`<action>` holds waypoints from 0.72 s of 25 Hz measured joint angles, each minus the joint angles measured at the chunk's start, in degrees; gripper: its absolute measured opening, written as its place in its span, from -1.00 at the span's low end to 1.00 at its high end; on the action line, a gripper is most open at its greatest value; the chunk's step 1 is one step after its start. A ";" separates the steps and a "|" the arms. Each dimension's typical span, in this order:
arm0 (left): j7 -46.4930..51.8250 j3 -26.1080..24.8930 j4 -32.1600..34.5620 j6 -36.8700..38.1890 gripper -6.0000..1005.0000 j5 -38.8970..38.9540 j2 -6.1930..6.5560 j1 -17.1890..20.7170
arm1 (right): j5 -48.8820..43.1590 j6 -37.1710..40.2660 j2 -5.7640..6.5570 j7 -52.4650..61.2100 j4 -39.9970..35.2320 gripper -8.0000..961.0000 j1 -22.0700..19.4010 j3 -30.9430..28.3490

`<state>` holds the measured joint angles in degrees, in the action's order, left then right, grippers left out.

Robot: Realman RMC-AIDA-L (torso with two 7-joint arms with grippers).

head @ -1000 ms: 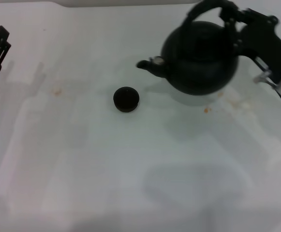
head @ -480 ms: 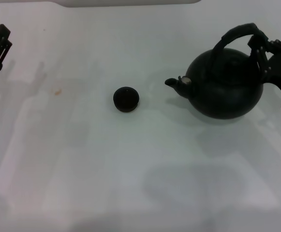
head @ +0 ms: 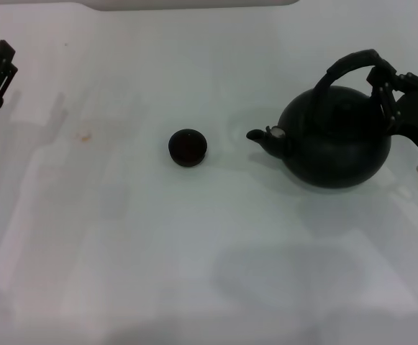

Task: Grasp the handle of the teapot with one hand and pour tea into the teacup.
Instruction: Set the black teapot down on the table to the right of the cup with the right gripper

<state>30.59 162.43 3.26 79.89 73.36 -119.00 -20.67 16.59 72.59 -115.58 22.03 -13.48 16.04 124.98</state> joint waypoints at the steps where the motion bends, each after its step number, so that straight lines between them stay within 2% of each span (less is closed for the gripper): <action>1: 0.02 0.01 -0.01 0.00 0.66 0.00 0.01 0.03 | 0.00 -0.05 0.00 0.01 0.01 -0.75 -0.04 0.02; 18: -0.01 -0.16 -0.36 0.01 0.66 0.03 0.09 -0.33 | -0.11 -0.79 0.07 0.03 0.14 -0.76 -0.22 0.09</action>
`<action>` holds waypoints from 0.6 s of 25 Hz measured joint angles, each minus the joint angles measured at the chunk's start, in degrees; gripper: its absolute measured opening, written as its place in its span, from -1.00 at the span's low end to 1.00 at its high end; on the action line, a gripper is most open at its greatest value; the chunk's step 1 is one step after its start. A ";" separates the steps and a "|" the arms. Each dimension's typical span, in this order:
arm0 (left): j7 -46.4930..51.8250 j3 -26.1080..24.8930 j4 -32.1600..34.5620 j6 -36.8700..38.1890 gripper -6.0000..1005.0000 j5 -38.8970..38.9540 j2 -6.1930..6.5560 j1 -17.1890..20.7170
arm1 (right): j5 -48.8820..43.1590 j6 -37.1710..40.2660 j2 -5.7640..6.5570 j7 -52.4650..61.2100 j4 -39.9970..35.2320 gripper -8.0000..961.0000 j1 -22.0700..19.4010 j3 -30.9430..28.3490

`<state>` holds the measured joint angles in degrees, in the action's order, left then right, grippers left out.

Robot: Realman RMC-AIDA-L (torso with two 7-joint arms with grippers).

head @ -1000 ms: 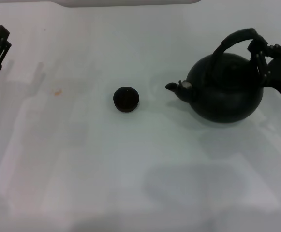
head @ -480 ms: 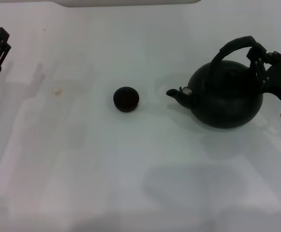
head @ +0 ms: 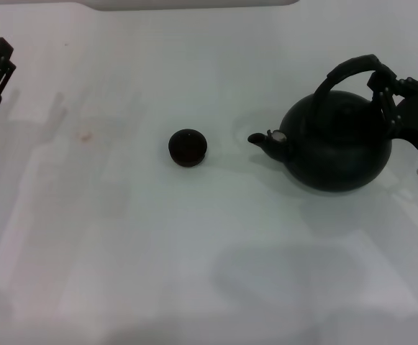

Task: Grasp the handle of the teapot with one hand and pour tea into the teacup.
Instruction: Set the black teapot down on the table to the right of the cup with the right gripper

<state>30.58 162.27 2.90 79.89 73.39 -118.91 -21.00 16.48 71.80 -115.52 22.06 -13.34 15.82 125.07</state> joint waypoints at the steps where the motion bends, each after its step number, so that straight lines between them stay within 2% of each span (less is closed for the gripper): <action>1: 0.00 0.00 0.00 0.00 0.66 0.00 0.00 0.00 | -0.03 0.00 0.01 0.00 0.00 -0.76 0.00 0.00; 15: 0.00 -0.03 -0.10 0.00 0.66 0.12 0.00 0.00 | -0.04 -0.46 0.03 0.04 1.26 -0.76 0.05 0.70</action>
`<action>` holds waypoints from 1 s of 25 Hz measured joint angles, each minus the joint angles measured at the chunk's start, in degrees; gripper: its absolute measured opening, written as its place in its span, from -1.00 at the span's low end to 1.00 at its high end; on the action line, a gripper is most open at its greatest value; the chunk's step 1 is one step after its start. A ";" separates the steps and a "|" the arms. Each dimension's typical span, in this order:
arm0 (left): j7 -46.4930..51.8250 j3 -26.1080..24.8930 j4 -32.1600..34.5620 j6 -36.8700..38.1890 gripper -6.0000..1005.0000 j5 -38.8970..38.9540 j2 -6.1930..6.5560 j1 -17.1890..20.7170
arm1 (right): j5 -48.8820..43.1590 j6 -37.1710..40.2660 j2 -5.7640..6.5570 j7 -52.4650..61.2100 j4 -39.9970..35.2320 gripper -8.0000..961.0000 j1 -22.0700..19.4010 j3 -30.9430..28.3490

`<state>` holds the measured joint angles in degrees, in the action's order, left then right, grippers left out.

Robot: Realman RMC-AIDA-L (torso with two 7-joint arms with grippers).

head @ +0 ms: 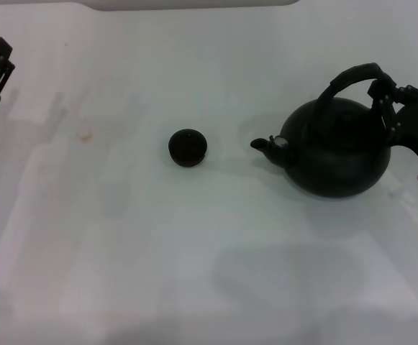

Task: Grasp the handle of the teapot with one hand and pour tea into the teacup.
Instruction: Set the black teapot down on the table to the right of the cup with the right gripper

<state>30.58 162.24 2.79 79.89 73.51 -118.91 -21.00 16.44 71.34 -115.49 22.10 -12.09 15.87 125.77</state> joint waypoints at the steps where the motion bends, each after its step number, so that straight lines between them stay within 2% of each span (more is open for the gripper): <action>1: 0.00 0.00 0.00 0.00 0.66 0.07 0.00 0.02 | 0.04 -0.02 -0.01 0.06 -0.03 -0.76 0.00 0.00; 7: 0.00 0.00 0.02 0.00 0.66 0.21 0.00 0.13 | 0.29 -0.31 -0.07 3.04 -0.04 -0.61 0.04 -0.27; 15: 0.00 0.01 0.02 0.02 0.66 0.24 0.00 0.04 | 0.19 1.06 0.04 6.97 0.04 -0.24 -0.51 0.02; 20: 0.00 0.00 0.02 0.08 0.66 0.24 0.00 0.00 | 0.06 3.39 0.08 8.24 0.05 0.16 -1.75 0.02; 25: 0.00 0.00 0.02 0.07 0.66 0.24 0.00 -0.01 | 0.13 6.12 0.08 8.56 0.11 0.66 -4.20 -0.36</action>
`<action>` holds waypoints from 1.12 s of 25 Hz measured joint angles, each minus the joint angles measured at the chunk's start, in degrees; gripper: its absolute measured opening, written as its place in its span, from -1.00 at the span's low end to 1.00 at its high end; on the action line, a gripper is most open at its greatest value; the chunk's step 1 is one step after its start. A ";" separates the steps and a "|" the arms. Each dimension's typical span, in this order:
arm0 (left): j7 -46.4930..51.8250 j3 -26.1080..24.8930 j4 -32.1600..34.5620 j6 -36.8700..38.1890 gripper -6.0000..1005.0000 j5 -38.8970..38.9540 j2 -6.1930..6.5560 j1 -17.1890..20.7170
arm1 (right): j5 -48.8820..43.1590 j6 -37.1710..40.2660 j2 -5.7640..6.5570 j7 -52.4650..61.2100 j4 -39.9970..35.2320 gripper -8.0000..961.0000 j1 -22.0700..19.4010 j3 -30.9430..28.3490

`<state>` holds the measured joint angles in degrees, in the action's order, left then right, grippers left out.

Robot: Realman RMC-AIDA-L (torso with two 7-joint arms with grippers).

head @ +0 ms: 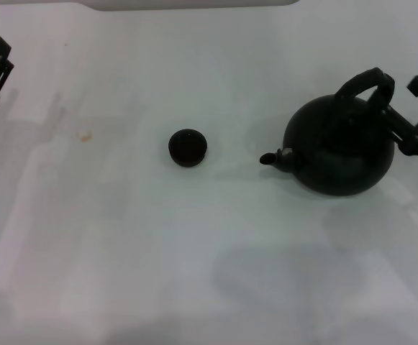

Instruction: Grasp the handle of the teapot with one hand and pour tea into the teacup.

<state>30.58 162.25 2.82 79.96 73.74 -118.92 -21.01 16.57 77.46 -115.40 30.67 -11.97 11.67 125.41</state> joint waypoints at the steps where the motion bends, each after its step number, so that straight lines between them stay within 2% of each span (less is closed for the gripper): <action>1: 0.00 0.01 0.00 0.01 0.66 0.00 0.00 0.00 | 0.00 0.00 0.00 0.00 0.00 0.69 0.00 0.00; 6: 0.00 0.00 0.00 0.01 0.66 0.00 0.01 -0.23 | 0.43 3.14 -0.14 -0.27 0.02 0.82 -2.77 -0.51; 14: -3.66 0.02 0.21 -0.02 0.66 -0.22 -0.04 -0.81 | 1.83 6.34 -0.63 -6.21 -0.35 0.82 -3.90 -4.16; 20: -11.17 0.02 2.10 -0.28 0.66 -0.06 -0.34 -1.49 | 7.68 4.69 -0.79 -16.66 -3.59 0.82 -3.43 -3.79; 24: -11.84 0.00 3.74 -1.82 0.66 0.04 -0.35 -2.25 | 10.02 3.25 -0.79 -22.55 -5.87 0.82 -3.41 -3.63; 28: -11.64 0.00 4.99 -3.40 0.66 1.08 -0.31 -2.50 | 10.61 1.67 -0.79 -23.08 -6.91 0.82 -3.35 -3.56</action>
<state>18.95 162.24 7.81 76.57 74.83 -119.23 -23.51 27.18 79.13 -116.19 7.59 -18.88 8.32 121.85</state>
